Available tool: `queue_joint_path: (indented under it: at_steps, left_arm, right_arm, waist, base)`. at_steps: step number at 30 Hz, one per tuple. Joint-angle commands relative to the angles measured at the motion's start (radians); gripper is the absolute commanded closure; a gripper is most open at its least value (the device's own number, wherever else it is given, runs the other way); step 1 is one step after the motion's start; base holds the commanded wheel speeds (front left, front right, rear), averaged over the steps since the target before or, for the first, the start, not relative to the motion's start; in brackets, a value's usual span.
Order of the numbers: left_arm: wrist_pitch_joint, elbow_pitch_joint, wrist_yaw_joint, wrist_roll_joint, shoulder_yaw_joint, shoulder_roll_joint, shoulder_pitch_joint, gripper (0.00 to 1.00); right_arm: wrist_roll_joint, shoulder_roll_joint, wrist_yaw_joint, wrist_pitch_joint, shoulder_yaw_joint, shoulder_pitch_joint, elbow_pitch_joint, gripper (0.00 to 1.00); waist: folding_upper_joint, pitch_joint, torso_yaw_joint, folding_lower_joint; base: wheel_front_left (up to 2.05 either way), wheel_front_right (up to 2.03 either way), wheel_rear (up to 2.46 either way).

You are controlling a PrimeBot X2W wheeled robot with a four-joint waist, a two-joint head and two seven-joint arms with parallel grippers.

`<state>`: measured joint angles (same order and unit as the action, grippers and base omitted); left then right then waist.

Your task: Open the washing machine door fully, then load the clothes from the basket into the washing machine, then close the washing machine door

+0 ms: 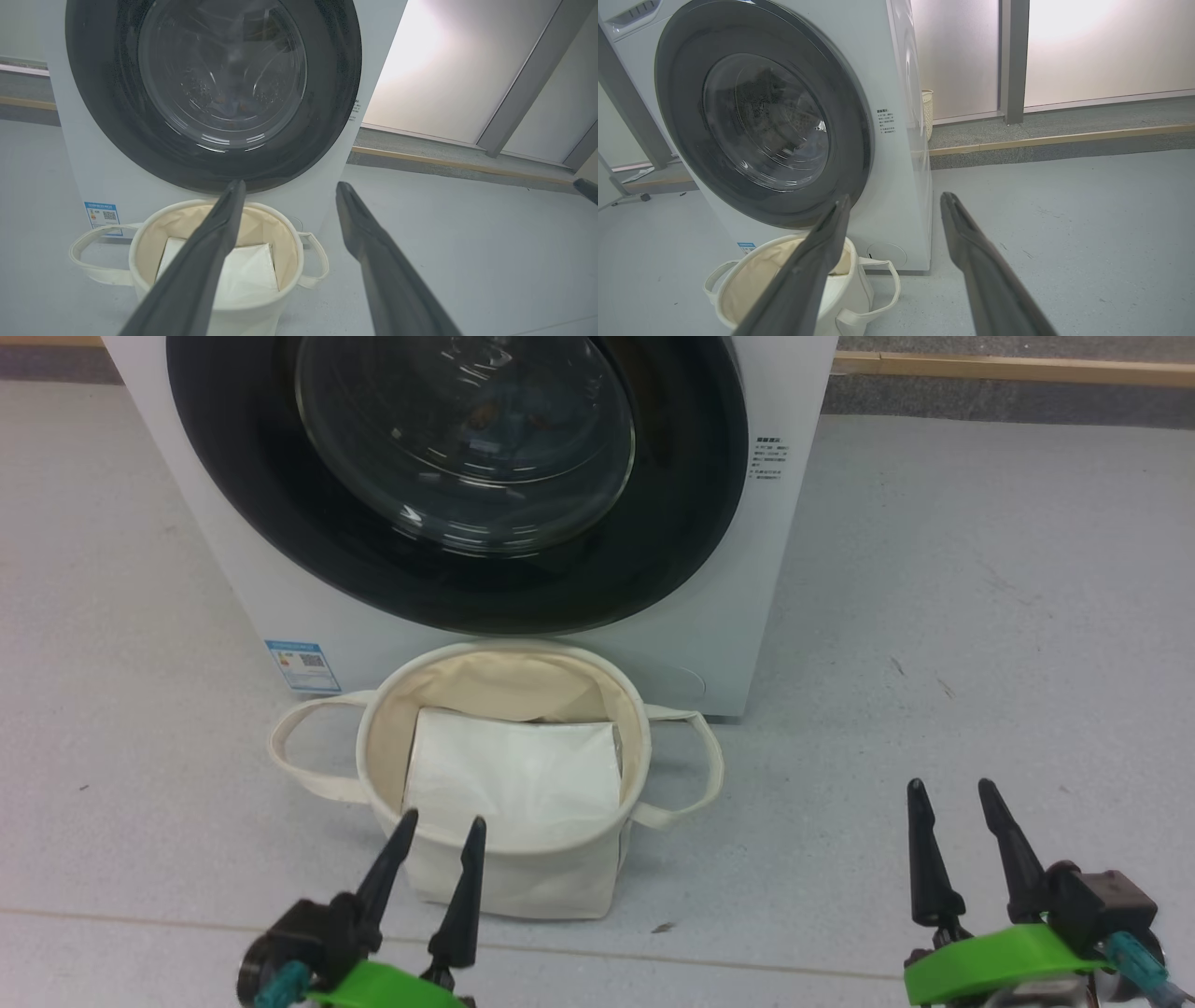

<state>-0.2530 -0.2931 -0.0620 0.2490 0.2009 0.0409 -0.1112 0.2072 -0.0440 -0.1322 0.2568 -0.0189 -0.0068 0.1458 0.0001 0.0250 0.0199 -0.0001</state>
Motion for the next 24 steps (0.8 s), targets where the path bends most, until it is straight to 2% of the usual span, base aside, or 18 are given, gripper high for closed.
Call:
queue_joint_path:
  at_steps: [1,11,24]
  left_arm:
    - [-0.009,0.009,0.003,0.01,-0.028,0.009,-0.009,0.0]
    - [-0.009,-0.073,0.022,0.041,-0.026,0.009,-0.017,0.0]
    - [-0.009,-0.091,0.028,0.029,-0.023,0.009,-0.018,0.0]
  right_arm:
    - [-0.002,-0.006,0.002,0.005,-0.027,-0.021,-0.039,0.0]
    - [-0.015,-0.006,0.002,0.005,-0.027,-0.002,-0.033,0.0]
    - [-0.02,-0.006,0.002,0.005,0.004,-0.004,-0.021,0.0]
  waist:
    - [-0.0001,-0.002,0.0,0.0001]
    - [-0.0001,-0.034,0.001,0.0001]
    - [-0.0001,-0.038,0.003,0.0001]
  base:
    - [0.0,0.0,0.0]
    - [0.0,0.0,0.0]
    - [0.0,0.0,0.0]
